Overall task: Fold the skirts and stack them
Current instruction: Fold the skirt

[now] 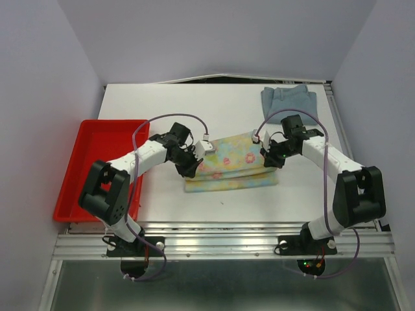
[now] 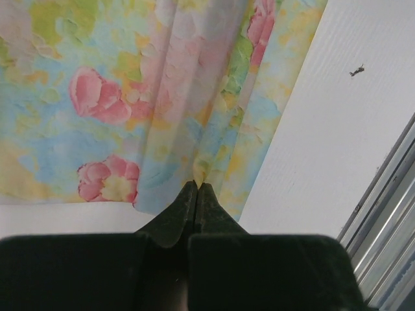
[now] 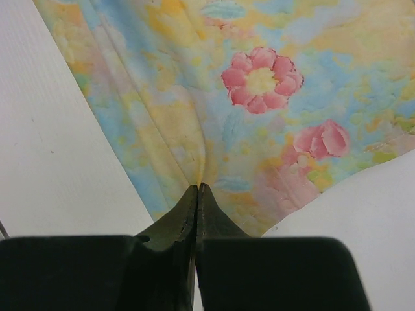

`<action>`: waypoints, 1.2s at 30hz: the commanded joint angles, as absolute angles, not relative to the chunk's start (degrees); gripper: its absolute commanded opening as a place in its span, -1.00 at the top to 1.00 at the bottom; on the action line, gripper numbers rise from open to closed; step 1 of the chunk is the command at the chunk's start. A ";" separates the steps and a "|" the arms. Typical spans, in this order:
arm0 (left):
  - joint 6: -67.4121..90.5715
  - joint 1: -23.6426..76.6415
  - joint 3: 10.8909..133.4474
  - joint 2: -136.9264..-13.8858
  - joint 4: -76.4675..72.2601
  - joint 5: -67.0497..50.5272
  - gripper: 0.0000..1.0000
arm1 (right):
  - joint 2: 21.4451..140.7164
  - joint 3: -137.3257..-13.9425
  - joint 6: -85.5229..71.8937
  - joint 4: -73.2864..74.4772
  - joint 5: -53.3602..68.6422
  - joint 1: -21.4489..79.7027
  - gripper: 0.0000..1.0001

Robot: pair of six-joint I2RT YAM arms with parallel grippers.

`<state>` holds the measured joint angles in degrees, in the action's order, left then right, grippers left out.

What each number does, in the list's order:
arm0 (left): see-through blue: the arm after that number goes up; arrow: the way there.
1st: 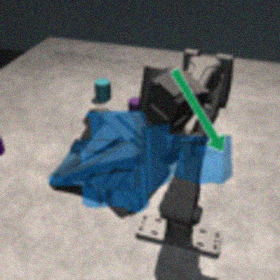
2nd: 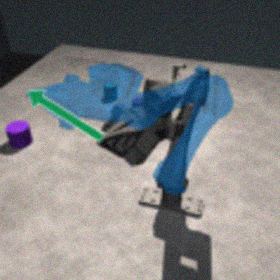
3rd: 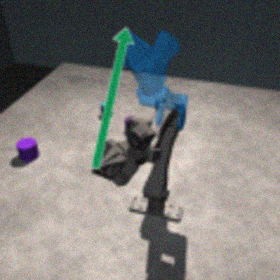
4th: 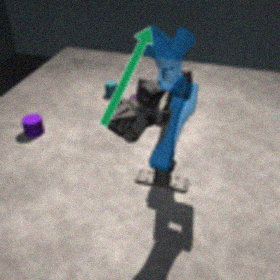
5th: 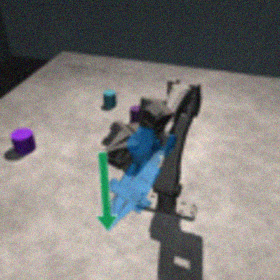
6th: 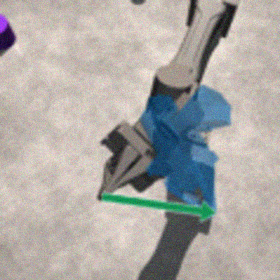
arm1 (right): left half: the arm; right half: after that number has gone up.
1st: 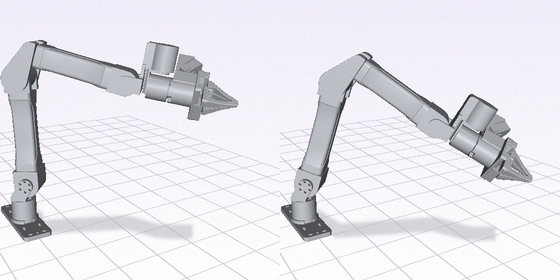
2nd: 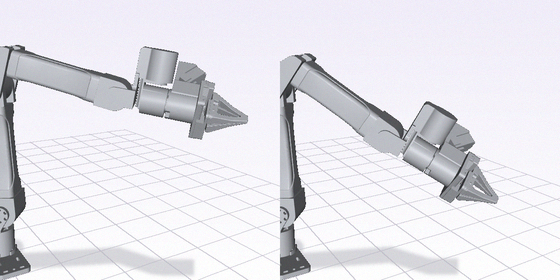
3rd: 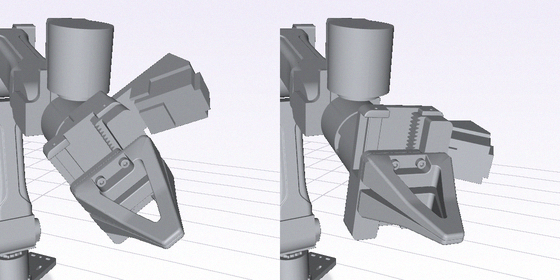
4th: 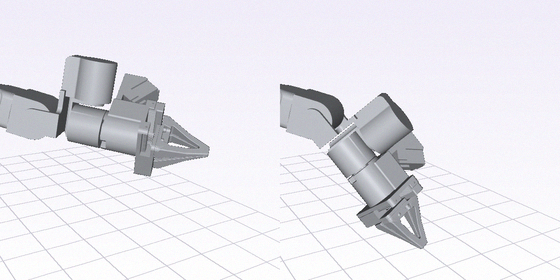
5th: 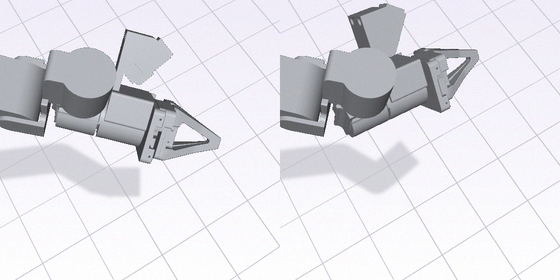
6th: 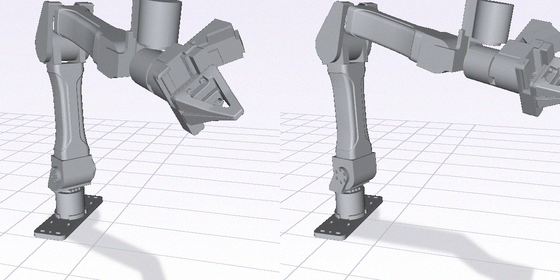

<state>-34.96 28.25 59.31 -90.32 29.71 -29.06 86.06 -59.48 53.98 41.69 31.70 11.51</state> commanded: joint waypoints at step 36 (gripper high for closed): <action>-35.15 32.43 60.91 -90.70 27.78 -28.66 -0.11 | 91.67 -66.19 46.32 46.23 27.86 11.95 -0.06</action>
<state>-33.82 31.53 59.37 -90.45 28.47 -30.06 91.33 -66.87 46.24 47.29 29.39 11.70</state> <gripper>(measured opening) 0.559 0.525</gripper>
